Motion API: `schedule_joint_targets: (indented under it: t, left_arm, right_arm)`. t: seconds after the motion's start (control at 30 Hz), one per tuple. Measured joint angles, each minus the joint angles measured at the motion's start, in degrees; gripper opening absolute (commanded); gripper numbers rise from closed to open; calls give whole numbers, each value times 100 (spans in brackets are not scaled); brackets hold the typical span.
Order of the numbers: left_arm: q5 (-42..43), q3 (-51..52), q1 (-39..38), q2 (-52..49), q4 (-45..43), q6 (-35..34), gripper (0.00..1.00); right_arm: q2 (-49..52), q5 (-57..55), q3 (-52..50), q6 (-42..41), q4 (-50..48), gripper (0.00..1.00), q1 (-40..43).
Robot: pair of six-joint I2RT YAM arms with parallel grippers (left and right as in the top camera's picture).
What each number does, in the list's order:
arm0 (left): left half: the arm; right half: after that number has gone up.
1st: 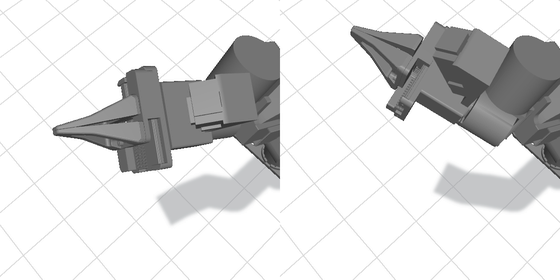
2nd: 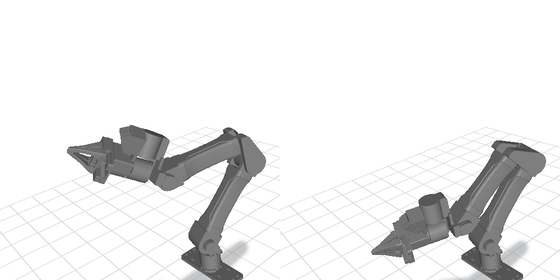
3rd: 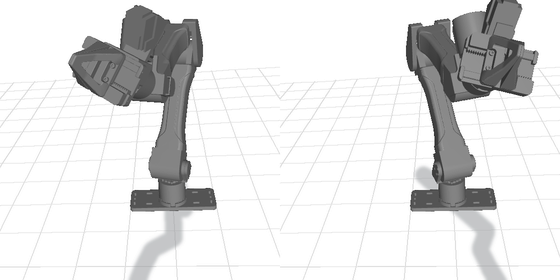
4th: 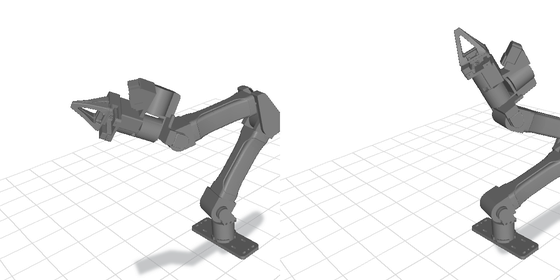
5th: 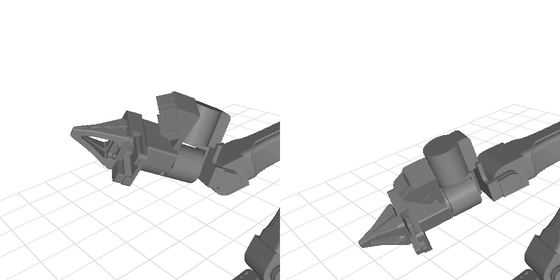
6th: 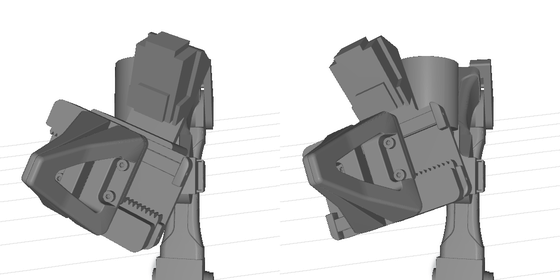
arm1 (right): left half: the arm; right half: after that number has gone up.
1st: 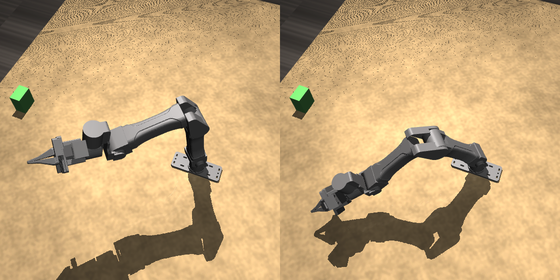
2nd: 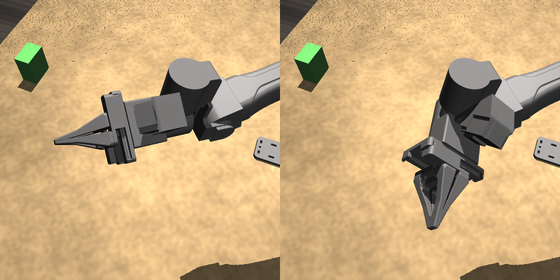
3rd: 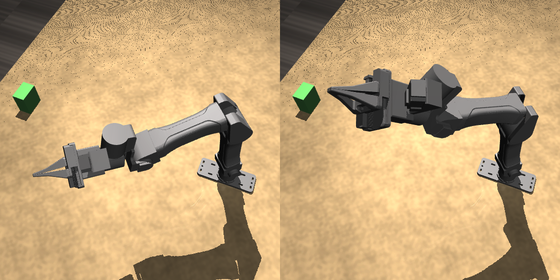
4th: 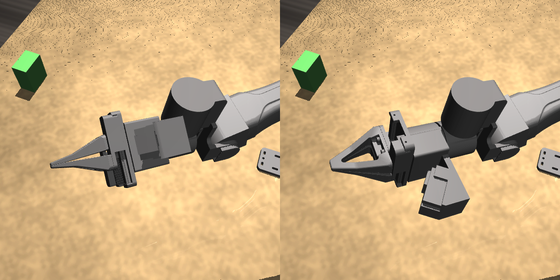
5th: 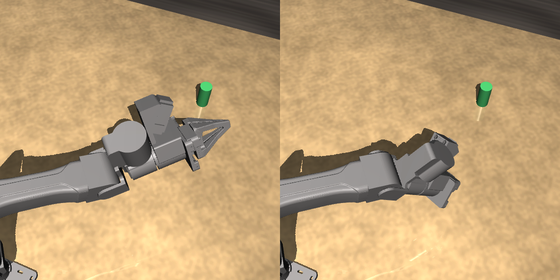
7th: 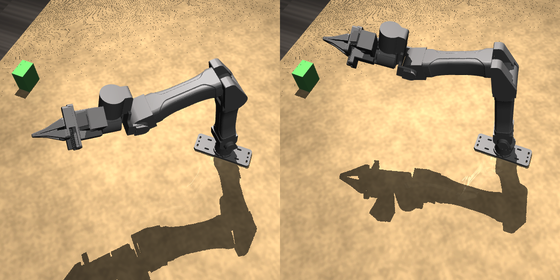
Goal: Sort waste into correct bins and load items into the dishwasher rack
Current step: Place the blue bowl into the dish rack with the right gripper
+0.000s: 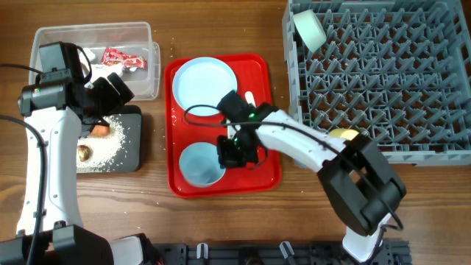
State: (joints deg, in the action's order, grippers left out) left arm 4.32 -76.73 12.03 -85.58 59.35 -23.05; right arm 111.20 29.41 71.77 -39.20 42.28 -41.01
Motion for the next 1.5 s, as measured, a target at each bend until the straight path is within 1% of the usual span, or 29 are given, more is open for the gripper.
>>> schedule_joint_targets:
  t: [0.07,0.1,0.17,0.2,0.3,0.33,0.37,0.4,0.43,0.47,0.53,0.6,0.63,0.7,0.8,0.83,0.9,0.97,1.07,1.2,1.33,1.37,1.4,1.47,1.5]
  left_arm:
    - [0,0,0,0,0,0,100]
    - [0,0,0,0,2,0,100]
    - [0,0,0,0,2,0,100]
    - [0,0,0,0,2,0,100]
    - [0,0,0,0,-2,0,100]
    - [0,0,0,0,0,0,100]
    - [0,0,0,0,2,0,100]
    - [0,0,0,0,2,0,100]
    - [0,0,0,0,0,0,100]
    - [0,0,0,0,0,0,100]
    - [0,0,0,0,2,0,100]
    - [0,0,0,0,0,0,100]
    - [-2,0,0,0,0,0,100]
    - [0,0,0,0,0,0,100]
    - [0,-2,0,0,-4,0,100]
    - [0,-2,0,0,-4,0,100]
    - [0,-2,0,0,-2,0,100]
    - [0,-2,0,0,0,0,100]
    - [0,-2,0,0,0,0,100]
    - [0,-2,0,0,2,0,100]
    - [0,-2,0,0,0,0,100]
    - [0,-2,0,0,0,0,100]
    - [0,-2,0,0,2,0,100]
    - [0,-2,0,0,-2,0,100]
    - [0,-2,0,0,2,0,100]
  right_arm:
    - [-177,-234,120,109,210,4,286]
    - [-424,-490,264,203,358,4,505]
    - [-1080,-1366,531,374,820,4,887]
    - [-1482,-1939,629,470,999,4,1086]
    - [-2575,-4197,789,682,1316,4,1602]
    - [-2822,-5379,798,811,1408,4,1694]
    - [-2894,-6376,800,979,1419,4,1722]
    - [-2868,-7136,800,1182,1416,4,1722]
    - [-2778,-7834,800,1561,1381,4,1722]
    - [-2669,-8268,800,2000,1298,5,1722]
    - [-2411,-8765,800,2907,1139,4,1722]
    - [-2000,-9119,800,3917,901,4,1722]
    - [-1808,-9267,793,4358,555,4,1722]
    - [-1475,-9449,791,5001,-4,4,1722]
    - [-981,-9807,785,6061,-1486,5,1722]
    - [-929,-9868,785,6387,-1635,4,1722]
    - [-610,-10006,785,7117,-2435,4,1722]
    - [-428,-10115,785,7569,-2505,4,1722]
    - [-234,-10177,785,7809,-2507,4,1733]
    - [-146,-10190,785,7788,-2474,4,1755]
    - [-149,-9971,835,7573,-1707,4,1714]
    - [-155,-9849,879,7484,-1508,8,1637]
    - [-155,-9739,909,7442,-1360,15,1558]
    - [-155,-9641,909,7377,-1233,32,1440]
    - [-157,-9523,907,7390,-1172,47,1390]
